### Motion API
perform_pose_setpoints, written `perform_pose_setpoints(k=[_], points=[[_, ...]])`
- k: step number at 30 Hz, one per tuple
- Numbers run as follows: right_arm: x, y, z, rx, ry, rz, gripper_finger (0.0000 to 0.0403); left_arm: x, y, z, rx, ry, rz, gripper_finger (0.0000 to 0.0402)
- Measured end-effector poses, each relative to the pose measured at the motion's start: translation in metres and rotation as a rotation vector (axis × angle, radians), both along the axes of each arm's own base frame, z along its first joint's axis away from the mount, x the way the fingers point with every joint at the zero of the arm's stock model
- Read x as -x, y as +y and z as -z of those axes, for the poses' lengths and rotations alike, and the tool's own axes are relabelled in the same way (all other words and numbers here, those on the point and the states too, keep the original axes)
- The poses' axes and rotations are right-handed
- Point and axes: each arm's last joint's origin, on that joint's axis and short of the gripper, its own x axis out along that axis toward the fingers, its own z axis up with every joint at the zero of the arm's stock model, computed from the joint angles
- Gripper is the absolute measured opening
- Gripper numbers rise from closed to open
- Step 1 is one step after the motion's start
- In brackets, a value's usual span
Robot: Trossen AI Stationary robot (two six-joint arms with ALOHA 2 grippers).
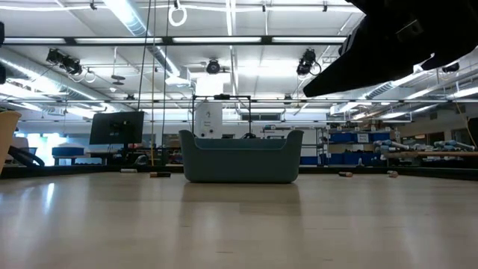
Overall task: Sort batteries
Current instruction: Put the black battery into the yellow bin
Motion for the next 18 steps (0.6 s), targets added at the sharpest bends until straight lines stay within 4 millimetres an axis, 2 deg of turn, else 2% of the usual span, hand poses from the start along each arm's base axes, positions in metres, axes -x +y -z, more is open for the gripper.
perform_pose_setpoints(k=[9,15,18], points=[[-0.003,-0.004,-0.001,0.010,-0.008,0.006,0.0009,-0.001,0.019,0.027,0.028,0.083,-0.006,0.0038],[-0.006,-0.010,-0.001,0.052,0.005,0.005,0.0009,-0.001,0.029,0.036,0.027,0.123,-0.046,0.0039],[-0.009,-0.015,-0.001,0.058,0.017,-0.004,0.0009,-0.002,0.030,0.036,0.031,0.128,-0.057,0.0064]])
